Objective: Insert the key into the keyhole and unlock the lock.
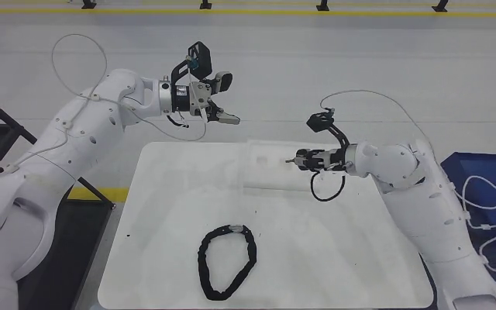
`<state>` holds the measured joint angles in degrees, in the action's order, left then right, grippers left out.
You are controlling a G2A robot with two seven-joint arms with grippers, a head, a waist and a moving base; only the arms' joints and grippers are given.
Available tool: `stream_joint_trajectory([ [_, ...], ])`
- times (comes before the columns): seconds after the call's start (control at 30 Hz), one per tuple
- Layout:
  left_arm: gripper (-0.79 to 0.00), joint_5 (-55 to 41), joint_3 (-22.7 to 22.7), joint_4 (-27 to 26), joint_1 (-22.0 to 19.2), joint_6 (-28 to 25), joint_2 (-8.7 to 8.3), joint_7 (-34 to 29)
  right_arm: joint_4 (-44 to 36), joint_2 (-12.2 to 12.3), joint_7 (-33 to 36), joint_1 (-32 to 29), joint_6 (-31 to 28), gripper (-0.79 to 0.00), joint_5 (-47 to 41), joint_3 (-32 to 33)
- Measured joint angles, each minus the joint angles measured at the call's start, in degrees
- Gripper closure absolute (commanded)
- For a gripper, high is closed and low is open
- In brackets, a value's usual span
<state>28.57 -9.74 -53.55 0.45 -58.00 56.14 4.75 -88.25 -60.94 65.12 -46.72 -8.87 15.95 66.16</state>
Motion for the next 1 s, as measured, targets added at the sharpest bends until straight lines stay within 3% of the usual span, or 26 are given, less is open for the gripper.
stream_joint_trajectory([
  [0.17,-0.785,0.0,0.0,0.0,0.0,0.0,0.00,0.0,1.0,0.9,-2.6,-6.2,-4.5,0.000,-13.3,7.7],
  [0.37,-0.785,0.0,0.0,0.0,0.0,0.0,0.00,0.0,6.7,1.0,-3.3,-8.2,-7.8,0.000,-25.4,10.2],
  [1.0,-0.785,0.0,0.0,0.0,0.0,0.0,0.00,0.0,8.0,0.9,-3.0,-7.8,-8.5,0.000,-26.6,9.8],
])
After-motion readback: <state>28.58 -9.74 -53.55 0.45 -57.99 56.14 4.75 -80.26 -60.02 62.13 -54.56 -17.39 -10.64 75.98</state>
